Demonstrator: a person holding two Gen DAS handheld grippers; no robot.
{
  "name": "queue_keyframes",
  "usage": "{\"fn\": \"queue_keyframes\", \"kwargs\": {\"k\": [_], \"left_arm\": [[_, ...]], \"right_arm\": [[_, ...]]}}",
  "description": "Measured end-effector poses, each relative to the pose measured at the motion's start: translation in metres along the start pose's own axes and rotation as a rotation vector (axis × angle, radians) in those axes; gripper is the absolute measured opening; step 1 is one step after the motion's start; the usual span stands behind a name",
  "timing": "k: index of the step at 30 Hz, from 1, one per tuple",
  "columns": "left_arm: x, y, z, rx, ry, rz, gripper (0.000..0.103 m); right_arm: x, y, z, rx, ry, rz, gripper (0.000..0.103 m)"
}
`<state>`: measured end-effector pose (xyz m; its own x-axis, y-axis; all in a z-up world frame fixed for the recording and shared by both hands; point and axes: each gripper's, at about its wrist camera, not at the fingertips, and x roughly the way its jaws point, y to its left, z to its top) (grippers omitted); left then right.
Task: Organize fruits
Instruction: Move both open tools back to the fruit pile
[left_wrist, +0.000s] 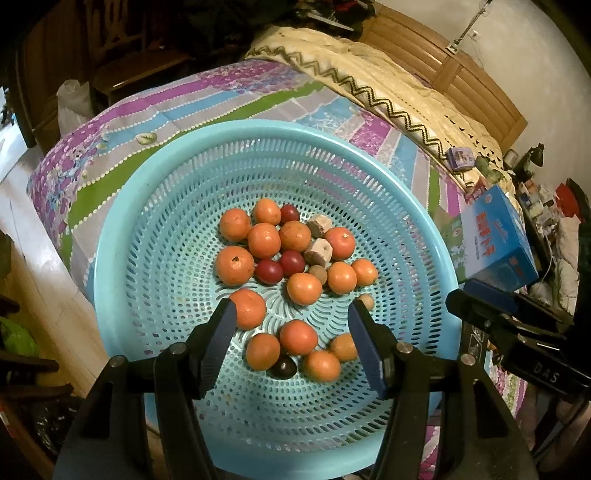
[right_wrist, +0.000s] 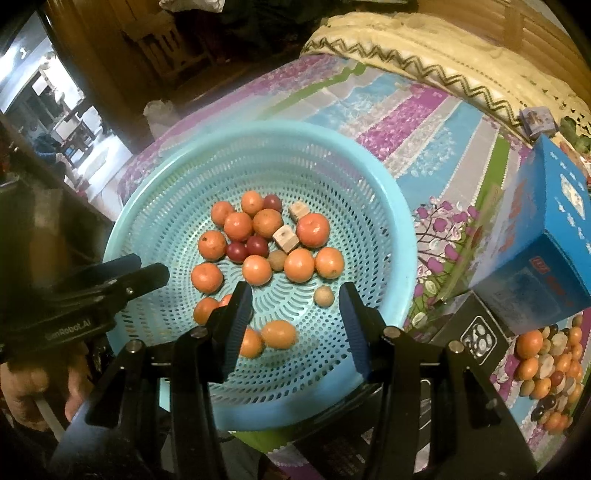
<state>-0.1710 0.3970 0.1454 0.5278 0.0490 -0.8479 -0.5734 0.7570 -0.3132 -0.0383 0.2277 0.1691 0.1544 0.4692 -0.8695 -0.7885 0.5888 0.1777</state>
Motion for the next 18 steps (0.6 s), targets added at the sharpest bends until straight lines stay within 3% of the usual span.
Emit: {"fn": "queue_keyframes", "kwargs": {"k": [4,7,9,15,18], "left_arm": [[-0.007,-0.007,-0.001,0.021,-0.045,0.006,0.069],[-0.024,-0.017,-0.008,0.046,-0.189,0.023,0.082],[-0.031,-0.022,-0.011,0.051,-0.240,0.006,0.085],[-0.037,-0.050,-0.018,0.085,-0.306,-0.045,0.086],[-0.046,-0.078,-0.030,0.138,-0.368,-0.076,0.086]], "right_arm": [[-0.022,-0.003,-0.009,0.006,-0.112,-0.043,0.051],[-0.042,-0.007,-0.027,0.015,-0.216,-0.119,0.066],[-0.053,-0.014,-0.045,0.033,-0.263,-0.161,0.069],[-0.069,-0.047,-0.096,0.119,-0.294,-0.192,0.070],[-0.078,-0.062,-0.126,0.144,-0.327,-0.244,0.084]]}}
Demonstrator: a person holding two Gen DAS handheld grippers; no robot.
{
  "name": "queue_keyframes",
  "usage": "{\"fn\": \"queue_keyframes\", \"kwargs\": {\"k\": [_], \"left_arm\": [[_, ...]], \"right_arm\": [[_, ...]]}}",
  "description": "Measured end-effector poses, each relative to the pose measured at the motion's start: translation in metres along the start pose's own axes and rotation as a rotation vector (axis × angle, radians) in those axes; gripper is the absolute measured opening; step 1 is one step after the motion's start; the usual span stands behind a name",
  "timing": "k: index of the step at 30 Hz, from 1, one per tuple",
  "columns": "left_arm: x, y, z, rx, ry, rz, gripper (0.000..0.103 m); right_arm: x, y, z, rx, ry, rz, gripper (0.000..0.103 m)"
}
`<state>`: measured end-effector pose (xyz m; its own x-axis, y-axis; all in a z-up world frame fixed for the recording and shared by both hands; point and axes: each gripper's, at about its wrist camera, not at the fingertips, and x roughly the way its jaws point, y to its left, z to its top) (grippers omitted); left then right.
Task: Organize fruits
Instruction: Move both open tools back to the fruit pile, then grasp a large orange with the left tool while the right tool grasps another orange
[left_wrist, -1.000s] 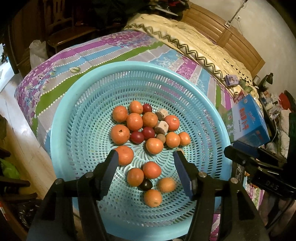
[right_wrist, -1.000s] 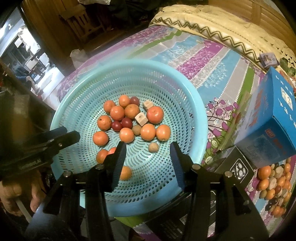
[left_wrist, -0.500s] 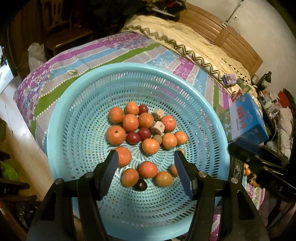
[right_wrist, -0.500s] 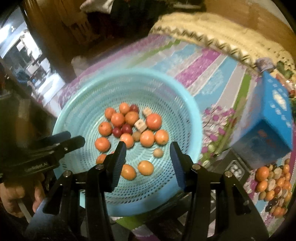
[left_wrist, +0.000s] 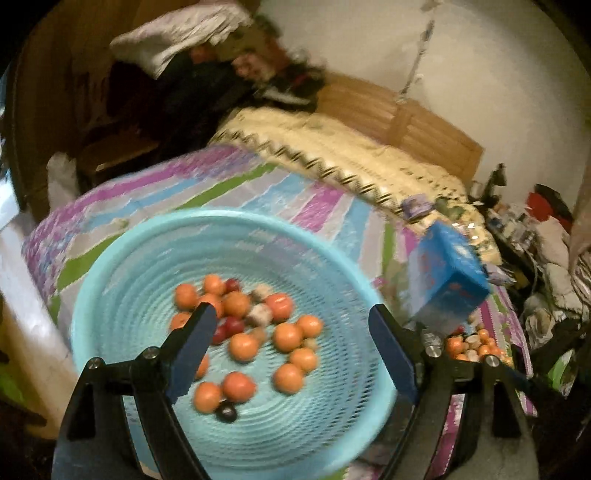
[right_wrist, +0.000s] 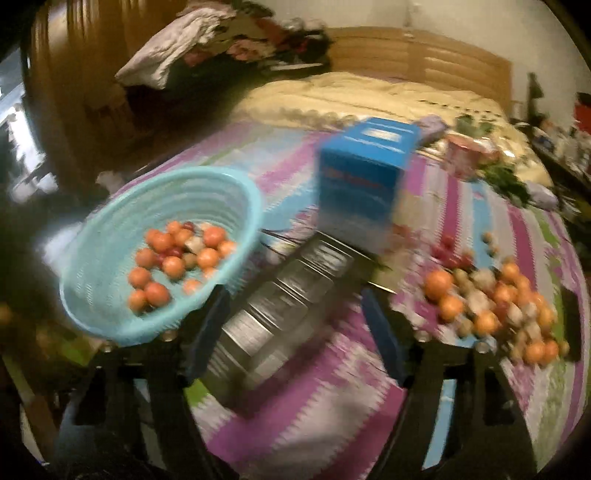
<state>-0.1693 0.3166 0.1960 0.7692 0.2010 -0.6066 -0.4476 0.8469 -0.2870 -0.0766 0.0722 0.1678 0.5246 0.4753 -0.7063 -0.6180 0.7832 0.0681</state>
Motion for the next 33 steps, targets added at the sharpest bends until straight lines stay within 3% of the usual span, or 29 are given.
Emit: {"fn": "queue_keyframes", "kwargs": {"k": [3,8,11,14,15,19,24,29,33], "left_arm": [[-0.010,-0.044,-0.008,0.088,-0.028,-0.096,0.090],[-0.014,-0.139,-0.038,0.285,0.012,-0.287,0.096],[0.010,-0.196,-0.069,0.373,0.128,-0.373,0.096],[0.055,-0.226,-0.097,0.335,0.290,-0.424,0.096],[0.080,-0.234,-0.106,0.306,0.355,-0.428,0.095],[0.150,-0.255,-0.122,0.192,0.496,-0.416,0.066],[0.197,-0.288,-0.137,0.207,0.529,-0.377,0.057],[0.224,-0.308,-0.150,0.246,0.533,-0.304,0.056],[0.238,-0.310,-0.154,0.246,0.521,-0.292,0.056]], "right_arm": [[-0.010,-0.019,-0.022,0.005,-0.013,-0.070,0.089],[-0.015,-0.071,-0.065,0.093,0.086,-0.087,0.087],[-0.020,-0.105,-0.088,0.169,0.119,-0.108,0.080],[-0.026,-0.136,-0.105,0.238,0.135,-0.118,0.071],[-0.029,-0.144,-0.110,0.256,0.134,-0.126,0.070],[-0.037,-0.177,-0.131,0.317,0.138,-0.133,0.068],[-0.037,-0.206,-0.151,0.373,0.154,-0.130,0.068],[-0.031,-0.226,-0.164,0.415,0.164,-0.118,0.068],[-0.025,-0.235,-0.166,0.422,0.170,-0.105,0.066]]}}
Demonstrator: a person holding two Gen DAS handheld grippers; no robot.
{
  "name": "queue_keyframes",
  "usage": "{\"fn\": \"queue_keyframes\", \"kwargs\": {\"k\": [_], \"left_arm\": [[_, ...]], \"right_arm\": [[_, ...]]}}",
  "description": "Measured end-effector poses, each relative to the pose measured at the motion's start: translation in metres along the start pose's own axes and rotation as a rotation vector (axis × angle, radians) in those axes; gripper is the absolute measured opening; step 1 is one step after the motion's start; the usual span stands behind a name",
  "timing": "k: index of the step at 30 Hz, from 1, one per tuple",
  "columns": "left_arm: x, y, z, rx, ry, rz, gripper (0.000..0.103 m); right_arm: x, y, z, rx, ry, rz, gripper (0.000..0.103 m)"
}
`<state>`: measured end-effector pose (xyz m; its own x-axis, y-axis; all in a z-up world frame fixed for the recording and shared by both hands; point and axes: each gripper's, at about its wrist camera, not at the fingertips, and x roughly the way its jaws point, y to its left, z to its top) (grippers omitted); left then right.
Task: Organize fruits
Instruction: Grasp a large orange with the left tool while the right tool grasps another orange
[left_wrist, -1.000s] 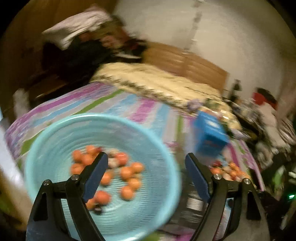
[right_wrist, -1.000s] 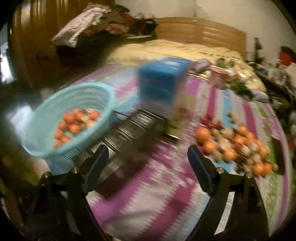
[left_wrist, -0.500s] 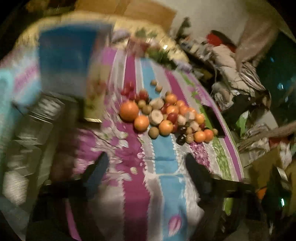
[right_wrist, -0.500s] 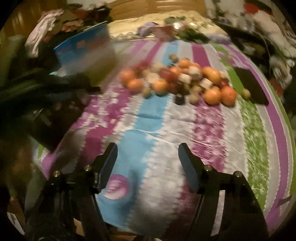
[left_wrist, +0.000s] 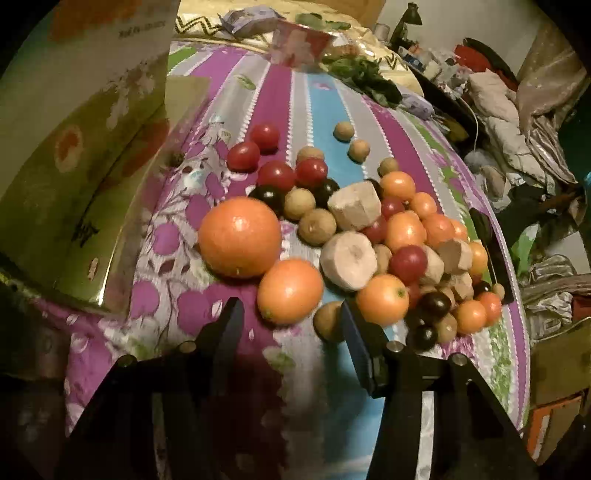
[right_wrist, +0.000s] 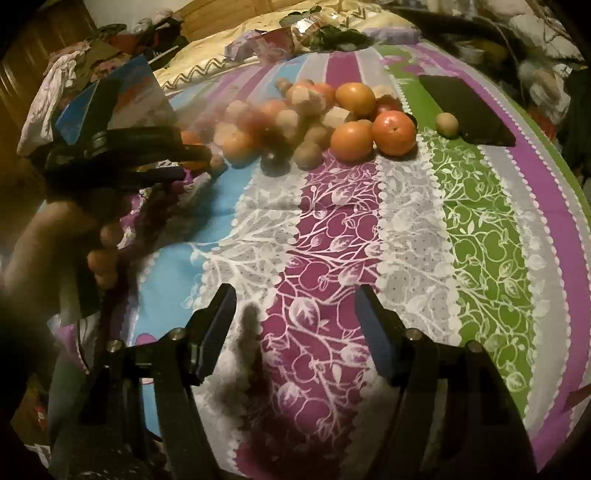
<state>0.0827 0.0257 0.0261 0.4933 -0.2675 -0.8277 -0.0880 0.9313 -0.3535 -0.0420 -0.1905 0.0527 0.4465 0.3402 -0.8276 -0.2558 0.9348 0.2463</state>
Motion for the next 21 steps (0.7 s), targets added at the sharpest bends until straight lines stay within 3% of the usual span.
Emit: {"fn": "queue_keyframes", "kwargs": {"k": [2,3,4,6,12,17,21], "left_arm": [[0.001,-0.001,0.003,0.008,-0.017,-0.001,0.056],[0.001,-0.001,0.004,0.010,-0.023,0.001,0.052],[0.002,0.000,0.005,0.010,-0.025,0.000,0.042],[-0.002,-0.001,0.003,0.020,-0.026,-0.001,0.037],[-0.020,-0.001,-0.014,0.039,-0.024,-0.026,0.036],[-0.041,-0.003,-0.031,0.055,-0.019,-0.054,0.036],[-0.050,-0.009,-0.033,0.064,-0.027,-0.079,0.036]], "right_arm": [[0.002,-0.001,0.001,-0.002,0.001,0.005,0.062],[0.003,-0.001,0.002,-0.003,0.000,0.009,0.060],[0.004,-0.001,0.004,-0.004,-0.001,0.011,0.056],[0.004,-0.002,0.006,-0.006,-0.007,0.014,0.050],[0.006,-0.018,0.024,0.019,-0.058,-0.008,0.044],[0.011,-0.061,0.059,0.098,-0.108,-0.059,0.044],[0.023,-0.083,0.086,0.165,-0.121,-0.040,0.045]]}}
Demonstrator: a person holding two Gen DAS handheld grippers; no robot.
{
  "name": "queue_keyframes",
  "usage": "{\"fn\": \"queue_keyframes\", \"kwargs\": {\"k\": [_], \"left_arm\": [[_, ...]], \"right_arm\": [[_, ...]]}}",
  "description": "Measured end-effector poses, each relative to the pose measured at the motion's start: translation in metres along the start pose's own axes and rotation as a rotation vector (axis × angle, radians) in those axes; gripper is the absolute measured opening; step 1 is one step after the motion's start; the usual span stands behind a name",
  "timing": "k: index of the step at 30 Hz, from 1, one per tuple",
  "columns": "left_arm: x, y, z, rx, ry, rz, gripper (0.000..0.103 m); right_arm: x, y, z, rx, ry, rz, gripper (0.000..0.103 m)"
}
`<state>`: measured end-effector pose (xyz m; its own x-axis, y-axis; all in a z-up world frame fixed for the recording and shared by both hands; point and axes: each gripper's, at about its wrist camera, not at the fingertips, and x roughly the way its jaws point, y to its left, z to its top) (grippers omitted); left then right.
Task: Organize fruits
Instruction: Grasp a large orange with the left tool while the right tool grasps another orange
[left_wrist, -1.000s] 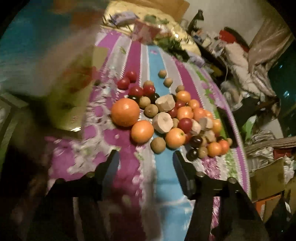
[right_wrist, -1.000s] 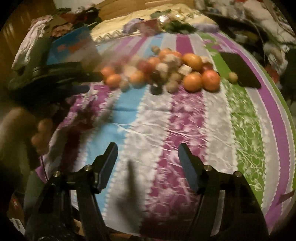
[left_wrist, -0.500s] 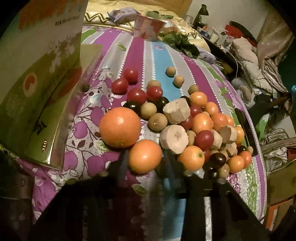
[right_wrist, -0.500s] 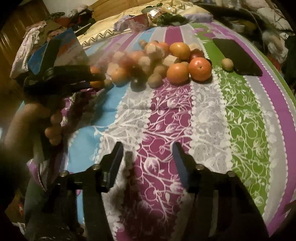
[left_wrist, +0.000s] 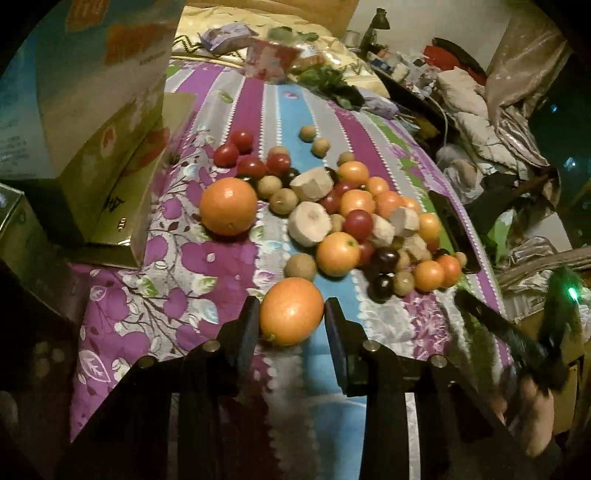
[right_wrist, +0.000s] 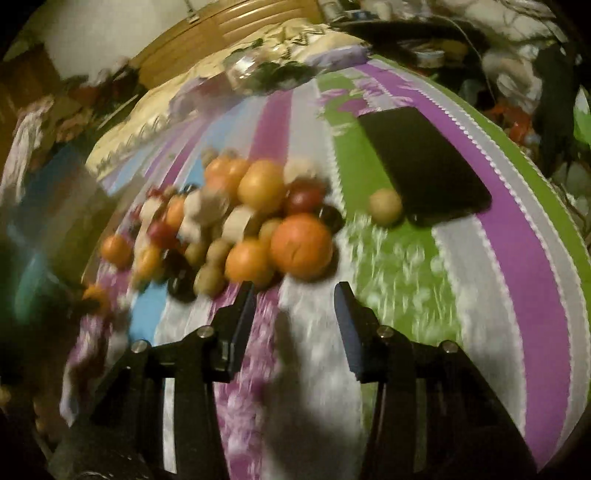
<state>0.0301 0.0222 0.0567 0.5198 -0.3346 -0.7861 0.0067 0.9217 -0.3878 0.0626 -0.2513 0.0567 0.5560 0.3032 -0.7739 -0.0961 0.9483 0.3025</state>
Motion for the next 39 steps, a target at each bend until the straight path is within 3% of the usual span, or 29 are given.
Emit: {"fn": "queue_keyframes", "kwargs": {"k": [13,16,24,30,39], "left_arm": [[-0.009,-0.020,0.007,0.046,-0.031,-0.021,0.036],[-0.010,-0.022,0.006,0.047,-0.031,-0.025,0.036],[-0.012,-0.025,0.006,0.049,-0.038,-0.016,0.036],[-0.033,-0.034,0.011,0.082,-0.083,0.067,0.036],[-0.118,-0.038,0.016,0.098,-0.259,0.177,0.037]], "right_arm": [[0.022,-0.014,0.013,0.113,-0.010,0.054,0.046],[0.021,-0.009,0.014,0.091,-0.012,0.052,0.040],[-0.006,0.008,0.004,0.004,-0.053,-0.055,0.038],[-0.043,0.033,0.005,-0.068,-0.127,-0.200,0.039],[-0.091,0.098,0.002,-0.168,-0.191,-0.142,0.039]]}}
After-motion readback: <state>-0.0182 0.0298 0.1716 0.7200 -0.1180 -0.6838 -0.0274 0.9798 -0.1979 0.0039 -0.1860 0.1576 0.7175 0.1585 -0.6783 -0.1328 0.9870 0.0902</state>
